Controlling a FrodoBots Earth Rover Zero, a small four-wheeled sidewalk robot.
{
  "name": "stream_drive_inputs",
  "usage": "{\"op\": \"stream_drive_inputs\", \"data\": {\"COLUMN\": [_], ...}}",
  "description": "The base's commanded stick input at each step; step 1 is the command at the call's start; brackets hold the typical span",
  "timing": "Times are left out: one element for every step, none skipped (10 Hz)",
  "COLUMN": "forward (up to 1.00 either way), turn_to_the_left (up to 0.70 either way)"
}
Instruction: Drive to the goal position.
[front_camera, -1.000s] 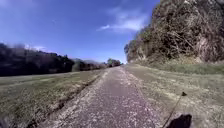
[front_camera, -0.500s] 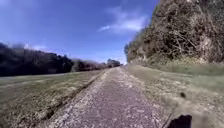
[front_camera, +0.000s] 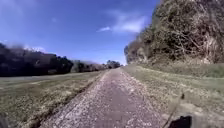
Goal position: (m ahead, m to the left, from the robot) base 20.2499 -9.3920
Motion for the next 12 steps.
{"op": "stream_drive_inputs", "data": {"forward": [0.5, 0.5, 0.5, 0.5, 0.5, 0.5, 0.5, 0.5, 0.5, 0.5, 0.5, 0.5], "turn_to_the_left": [0.0, 0.0, 0.0, 0.0, 0.0, 0.0, 0.0, 0.0, 0.0, 0.0, 0.0, 0.0]}}
